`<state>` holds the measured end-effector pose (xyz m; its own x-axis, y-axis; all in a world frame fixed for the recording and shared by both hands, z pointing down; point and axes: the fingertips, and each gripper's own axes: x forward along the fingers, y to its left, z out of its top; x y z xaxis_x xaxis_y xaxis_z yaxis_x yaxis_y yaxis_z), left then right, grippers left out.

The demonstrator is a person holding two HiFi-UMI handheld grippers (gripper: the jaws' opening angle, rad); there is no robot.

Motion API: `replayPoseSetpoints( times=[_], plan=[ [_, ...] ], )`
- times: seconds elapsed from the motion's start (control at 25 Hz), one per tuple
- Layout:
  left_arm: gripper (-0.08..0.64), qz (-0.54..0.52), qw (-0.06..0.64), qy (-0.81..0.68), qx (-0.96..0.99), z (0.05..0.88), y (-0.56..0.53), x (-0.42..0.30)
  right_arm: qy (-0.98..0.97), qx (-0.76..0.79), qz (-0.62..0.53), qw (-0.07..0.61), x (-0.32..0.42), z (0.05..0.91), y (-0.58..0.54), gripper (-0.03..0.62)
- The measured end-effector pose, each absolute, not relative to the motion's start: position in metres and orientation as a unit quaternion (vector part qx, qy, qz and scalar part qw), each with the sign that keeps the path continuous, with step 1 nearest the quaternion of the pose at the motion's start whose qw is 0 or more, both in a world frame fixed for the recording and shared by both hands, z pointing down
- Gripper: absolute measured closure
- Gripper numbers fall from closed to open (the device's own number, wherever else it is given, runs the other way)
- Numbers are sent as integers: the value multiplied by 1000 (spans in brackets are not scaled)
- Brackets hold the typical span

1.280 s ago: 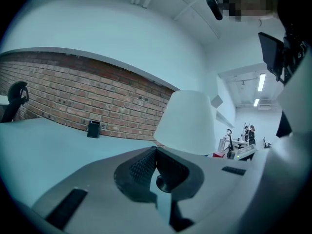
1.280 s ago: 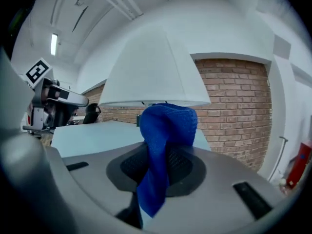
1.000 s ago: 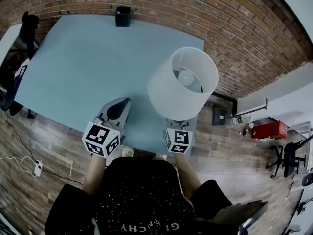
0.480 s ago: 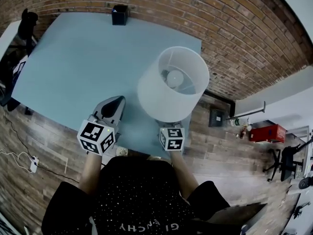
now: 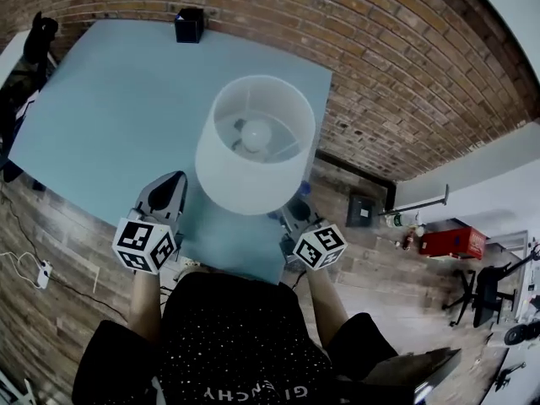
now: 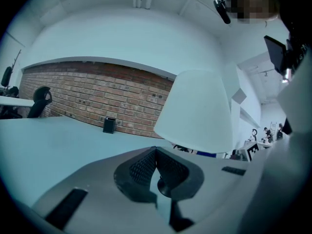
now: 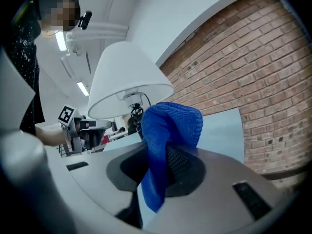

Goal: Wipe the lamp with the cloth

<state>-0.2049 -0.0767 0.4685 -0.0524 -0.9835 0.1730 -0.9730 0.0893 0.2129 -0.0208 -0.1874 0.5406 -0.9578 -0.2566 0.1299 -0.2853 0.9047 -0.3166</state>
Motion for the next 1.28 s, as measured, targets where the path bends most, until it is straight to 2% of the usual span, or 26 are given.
replayPoseSetpoints(
  times=[0.24, 0.52, 0.8, 1.12, 1.28],
  plan=[
    [551, -20, 138, -774, 617, 468, -64, -201, -976, 17, 217, -17, -46, 527, -225, 518],
    [551, -11, 148, -809, 568, 475, -41, -195, -972, -80, 223, 8, -85, 543, -223, 518],
    [551, -8, 150, -818, 555, 482, -33, -192, -973, -73, 185, 113, -94, 578, -216, 518],
    [551, -7, 140, -805, 576, 472, -46, -185, -948, -28, 195, 249, -93, 603, -222, 518],
    [551, -7, 130, -803, 581, 467, -48, -188, -935, 27, 235, 265, -64, 601, -231, 518]
  ],
)
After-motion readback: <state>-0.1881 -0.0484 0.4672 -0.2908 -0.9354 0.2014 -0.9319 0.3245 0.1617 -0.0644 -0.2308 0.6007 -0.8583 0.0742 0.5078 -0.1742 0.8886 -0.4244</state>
